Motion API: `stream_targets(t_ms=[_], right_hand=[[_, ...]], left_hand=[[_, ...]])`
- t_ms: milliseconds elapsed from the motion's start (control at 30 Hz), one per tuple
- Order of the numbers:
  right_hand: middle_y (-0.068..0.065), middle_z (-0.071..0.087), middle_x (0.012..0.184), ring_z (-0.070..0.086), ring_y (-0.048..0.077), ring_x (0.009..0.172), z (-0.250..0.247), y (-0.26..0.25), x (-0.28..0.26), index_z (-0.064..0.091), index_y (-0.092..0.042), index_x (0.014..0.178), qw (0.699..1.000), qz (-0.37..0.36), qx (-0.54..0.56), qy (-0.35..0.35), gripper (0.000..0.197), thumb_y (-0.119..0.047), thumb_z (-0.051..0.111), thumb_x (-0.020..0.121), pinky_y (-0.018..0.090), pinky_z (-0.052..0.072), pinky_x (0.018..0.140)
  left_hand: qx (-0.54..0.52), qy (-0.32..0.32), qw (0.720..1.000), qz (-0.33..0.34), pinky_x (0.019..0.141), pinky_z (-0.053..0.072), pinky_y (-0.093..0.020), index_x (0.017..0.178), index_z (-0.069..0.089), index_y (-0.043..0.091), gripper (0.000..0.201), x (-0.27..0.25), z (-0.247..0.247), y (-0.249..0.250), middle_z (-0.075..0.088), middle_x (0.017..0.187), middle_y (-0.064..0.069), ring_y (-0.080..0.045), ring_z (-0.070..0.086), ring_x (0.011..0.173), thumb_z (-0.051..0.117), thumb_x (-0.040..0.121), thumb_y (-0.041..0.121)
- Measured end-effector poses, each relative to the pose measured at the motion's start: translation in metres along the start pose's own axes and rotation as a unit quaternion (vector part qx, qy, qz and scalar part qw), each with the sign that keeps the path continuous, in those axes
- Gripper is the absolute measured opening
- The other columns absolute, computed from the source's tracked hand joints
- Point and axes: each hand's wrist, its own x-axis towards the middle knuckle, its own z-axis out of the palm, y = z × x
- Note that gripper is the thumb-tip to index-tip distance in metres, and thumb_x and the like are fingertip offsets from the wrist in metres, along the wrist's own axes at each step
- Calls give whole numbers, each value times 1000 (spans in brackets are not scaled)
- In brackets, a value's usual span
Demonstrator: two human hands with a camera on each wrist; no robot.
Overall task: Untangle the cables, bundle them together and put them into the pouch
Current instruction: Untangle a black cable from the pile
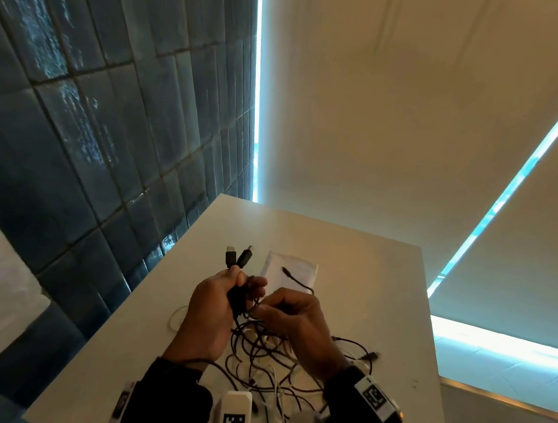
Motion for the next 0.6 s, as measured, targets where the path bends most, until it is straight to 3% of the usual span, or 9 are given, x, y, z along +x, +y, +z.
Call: stream_targets(t_ms=[167,300,467,600], right_hand=[[4,68,71,58,11,64,-6,11,-5,71,1,81,999,38,-7,-21,4,0,68,84,21,47,62],[10,65,72,54,12,64,-14,22,-4,72,1,82,998,57,-4,-4,9,-6,67,86,22,44,61],[-4,62,64,52,5,59,-23,38,-10,68,-7,74,998,53,-38,-19,20,-13,62,92,17,43,60],[-5,51,60,43,8,57,-30,62,-16,61,-14,64,996,45,-72,0,31,-21,62,94,25,39,61]], left_hand=[[-137,-48,989,25,75,40,-36,72,46,11,32,-1,0,5,52,72,-8,-22,52,69,34,101,21],[-140,-55,987,47,69,35,-34,71,44,12,31,-4,4,2,48,68,-5,-18,43,61,36,99,22],[-138,-54,986,73,64,29,-33,69,43,13,32,-5,5,3,44,64,-3,-14,37,54,34,99,21],[-125,-62,986,90,63,28,-32,69,42,12,34,-6,4,6,41,63,-2,-13,35,54,33,100,21]])
